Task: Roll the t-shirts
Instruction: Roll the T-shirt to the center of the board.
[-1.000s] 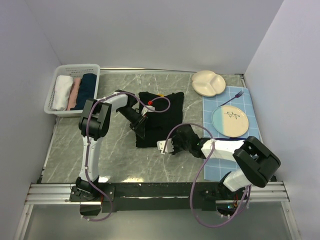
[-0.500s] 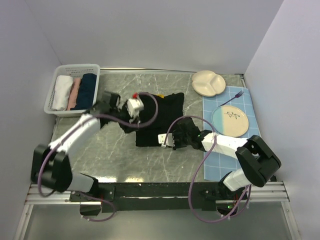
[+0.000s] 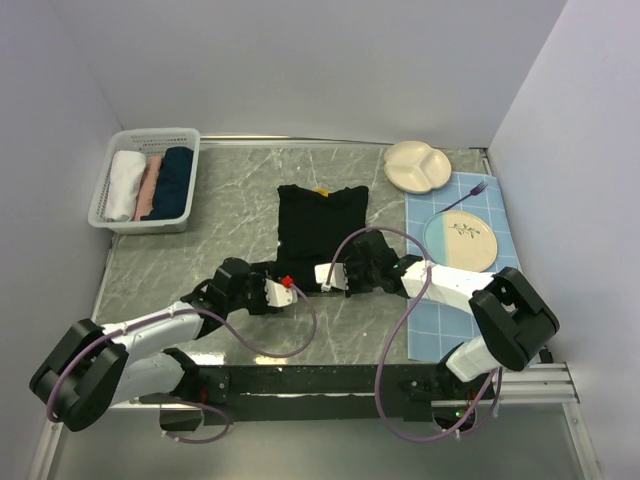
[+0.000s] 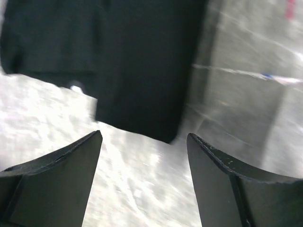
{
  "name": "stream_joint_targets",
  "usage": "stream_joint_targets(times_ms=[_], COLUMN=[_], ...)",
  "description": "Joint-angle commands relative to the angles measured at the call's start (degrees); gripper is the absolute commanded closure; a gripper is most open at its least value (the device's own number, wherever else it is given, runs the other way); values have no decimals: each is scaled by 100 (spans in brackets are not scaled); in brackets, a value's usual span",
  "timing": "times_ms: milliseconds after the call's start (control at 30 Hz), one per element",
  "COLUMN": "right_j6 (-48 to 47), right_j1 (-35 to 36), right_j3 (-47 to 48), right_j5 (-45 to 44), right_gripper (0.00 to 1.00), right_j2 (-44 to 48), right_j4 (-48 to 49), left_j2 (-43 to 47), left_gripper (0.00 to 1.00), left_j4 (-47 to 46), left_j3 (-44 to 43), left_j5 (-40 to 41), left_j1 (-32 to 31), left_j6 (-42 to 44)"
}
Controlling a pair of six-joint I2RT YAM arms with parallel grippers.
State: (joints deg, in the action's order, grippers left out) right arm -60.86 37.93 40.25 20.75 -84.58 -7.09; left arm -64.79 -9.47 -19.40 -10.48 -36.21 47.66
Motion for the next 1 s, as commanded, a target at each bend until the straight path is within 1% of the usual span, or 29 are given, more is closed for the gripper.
stream_joint_targets(times_ms=[0,133,167,267,400,533,567,733,767,867,900,967], right_j6=[109,214,285,346,417,479,487,593,610,654,689,716], right_j1=[-40,-40,-40,-49,-58,-67,-67,-75,-75,-76,-84,-75], right_j3=[203,299,334,405,405,449,431,528,519,528,536,545], right_j5=[192,192,166,157,157,148,148,183,201,236,245,289], right_gripper=[92,92,92,92,92,92,92,92,92,92,92,92], right_j2=[-33,-94,-112,-165,-138,-147,-147,-165,-147,-129,-112,-94], right_j4=[-117,-170,-196,-196,-187,-214,-205,-284,-293,-345,-354,-442], left_j2=[-190,-341,-297,-43,168,-68,-242,-762,-980,-1394,-1474,-1632], left_gripper=[21,23,24,24,24,25,25,26,27,40,52,69], left_j4=[-1310,-1031,-673,-276,-116,-186,-238,-887,-994,-1083,-1039,-795], left_j3=[6,-291,-345,-381,-275,-293,-310,-275,-275,-529,-687,-837], left_j5=[204,-67,-312,-595,-701,-579,-552,-482,-446,-332,-314,-314], left_j1=[-36,-36,-36,-62,-159,-220,-220,-273,-299,-343,-343,-343], left_j6=[279,270,279,235,270,165,113,7,-54,-282,-336,-345])
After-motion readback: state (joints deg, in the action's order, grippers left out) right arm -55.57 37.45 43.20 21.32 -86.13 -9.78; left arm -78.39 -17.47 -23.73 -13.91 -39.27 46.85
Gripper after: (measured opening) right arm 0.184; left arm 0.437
